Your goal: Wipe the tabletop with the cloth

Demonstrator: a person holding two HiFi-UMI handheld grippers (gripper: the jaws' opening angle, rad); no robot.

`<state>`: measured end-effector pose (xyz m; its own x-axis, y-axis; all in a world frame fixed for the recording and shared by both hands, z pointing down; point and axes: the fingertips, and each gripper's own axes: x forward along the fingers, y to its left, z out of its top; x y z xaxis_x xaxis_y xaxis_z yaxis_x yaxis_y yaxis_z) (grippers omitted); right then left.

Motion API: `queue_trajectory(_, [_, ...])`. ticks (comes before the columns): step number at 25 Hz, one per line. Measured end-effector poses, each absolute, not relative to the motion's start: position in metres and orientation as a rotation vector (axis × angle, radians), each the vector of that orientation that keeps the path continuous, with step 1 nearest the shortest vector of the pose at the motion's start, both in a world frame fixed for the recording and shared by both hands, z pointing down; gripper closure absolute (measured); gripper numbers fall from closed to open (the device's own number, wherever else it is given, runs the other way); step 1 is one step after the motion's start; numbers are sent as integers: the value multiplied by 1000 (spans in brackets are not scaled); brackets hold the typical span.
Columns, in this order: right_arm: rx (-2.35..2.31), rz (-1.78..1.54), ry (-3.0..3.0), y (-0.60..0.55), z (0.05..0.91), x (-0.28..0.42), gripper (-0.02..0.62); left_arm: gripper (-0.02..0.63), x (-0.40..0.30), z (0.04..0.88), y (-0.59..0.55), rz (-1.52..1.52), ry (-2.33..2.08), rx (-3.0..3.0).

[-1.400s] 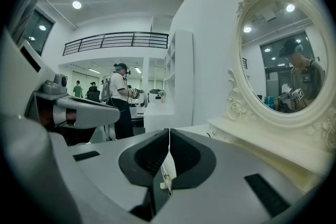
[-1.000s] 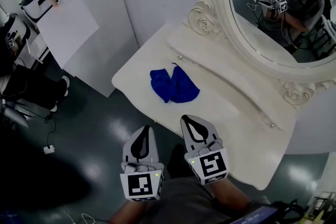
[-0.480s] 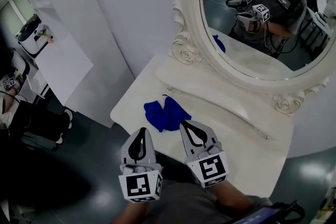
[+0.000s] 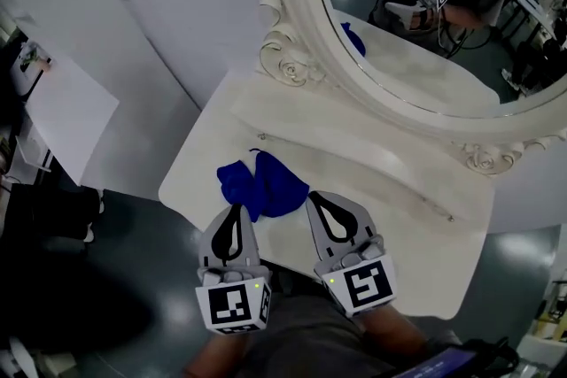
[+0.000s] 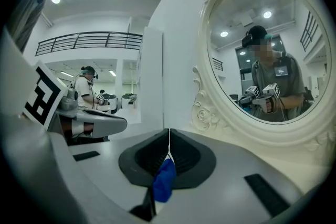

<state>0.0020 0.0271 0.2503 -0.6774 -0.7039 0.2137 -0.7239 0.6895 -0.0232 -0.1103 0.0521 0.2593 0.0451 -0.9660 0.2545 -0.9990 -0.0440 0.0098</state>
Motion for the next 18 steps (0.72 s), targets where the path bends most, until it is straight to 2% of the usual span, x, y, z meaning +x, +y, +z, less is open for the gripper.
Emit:
queue_trajectory(3, [1165,193,-2688,16,260,-3,580,584,-112,280,36,296,-1970,2134])
queue_trajectory(4, [1167,201,-2680,12,264,-4,580,561,-111,287,31,303,-1947,2134])
queue_trajectory(6, [1166,222,-2661,6,274,-7,580,449,-110,303,23,311,-1896,2121])
queue_trajectory(15, [1149,336,-2557,-10,326,-14,580,182,-113,382,6,452,-1749,2012])
queue_trajectory(18, [1139,375,-2509,-12,348,-14,580,125,-123,414,3,440,-1695,1915])
